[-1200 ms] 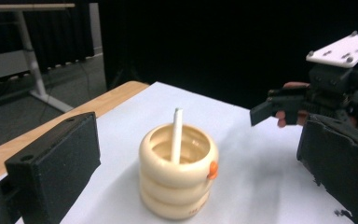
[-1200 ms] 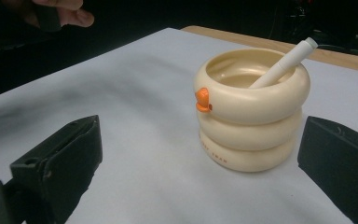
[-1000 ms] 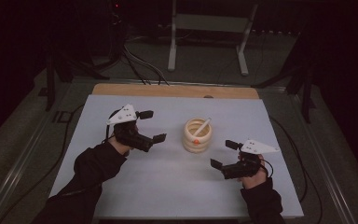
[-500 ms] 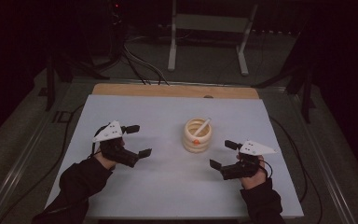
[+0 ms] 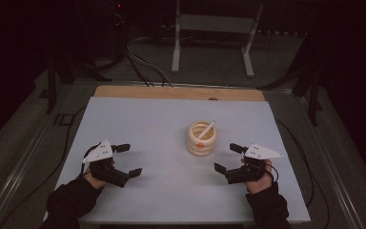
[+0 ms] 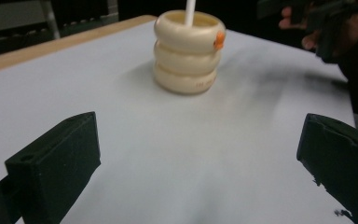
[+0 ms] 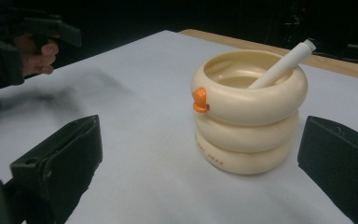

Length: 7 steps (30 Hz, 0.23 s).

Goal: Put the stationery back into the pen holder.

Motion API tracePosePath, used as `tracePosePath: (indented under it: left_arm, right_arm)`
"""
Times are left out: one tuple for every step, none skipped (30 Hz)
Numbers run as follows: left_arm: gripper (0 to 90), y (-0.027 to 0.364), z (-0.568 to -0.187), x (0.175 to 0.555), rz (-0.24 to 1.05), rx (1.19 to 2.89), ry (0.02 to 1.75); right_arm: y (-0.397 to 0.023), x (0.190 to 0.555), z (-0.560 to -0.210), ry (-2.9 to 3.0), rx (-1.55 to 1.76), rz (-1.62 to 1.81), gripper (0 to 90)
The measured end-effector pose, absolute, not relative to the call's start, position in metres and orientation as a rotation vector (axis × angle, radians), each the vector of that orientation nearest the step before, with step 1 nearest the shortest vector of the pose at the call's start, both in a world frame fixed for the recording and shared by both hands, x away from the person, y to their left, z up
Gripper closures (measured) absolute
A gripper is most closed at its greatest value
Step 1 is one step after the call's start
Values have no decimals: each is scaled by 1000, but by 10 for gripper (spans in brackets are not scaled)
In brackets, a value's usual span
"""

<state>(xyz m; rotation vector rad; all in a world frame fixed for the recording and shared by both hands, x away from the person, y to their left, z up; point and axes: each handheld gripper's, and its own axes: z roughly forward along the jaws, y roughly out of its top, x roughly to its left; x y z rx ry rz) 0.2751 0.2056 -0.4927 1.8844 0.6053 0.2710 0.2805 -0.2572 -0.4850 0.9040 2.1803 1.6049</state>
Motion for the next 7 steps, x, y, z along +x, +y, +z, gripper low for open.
tracePosePath:
  left_arm:
    - [1, 208, -495, 274, 274, 1887, 618]
    - [1, 212, -498, 273, 278, 1890, 625]
    - [1, 215, -500, 272, 277, 1890, 635]
    - [1, 217, -502, 272, 284, 1893, 647]
    - [1, 219, -503, 272, 288, 1890, 650]
    - [1, 221, -504, 271, 289, 1889, 658]
    - [1, 222, -505, 271, 297, 1896, 660]
  right_arm:
    - [-257, 281, -485, 2181, 904, 1603, 0]
    - [-258, 281, -485, 2180, 906, 1603, 0]
    - [-258, 281, -486, 2181, 907, 1601, 0]
    - [-258, 281, -486, 2183, 908, 1599, 0]
    - [-258, 281, -486, 2183, 907, 1600, 0]
    - [-258, 281, -486, 2184, 903, 1599, 0]
    - [-257, 281, -486, 2185, 902, 1597, 0]
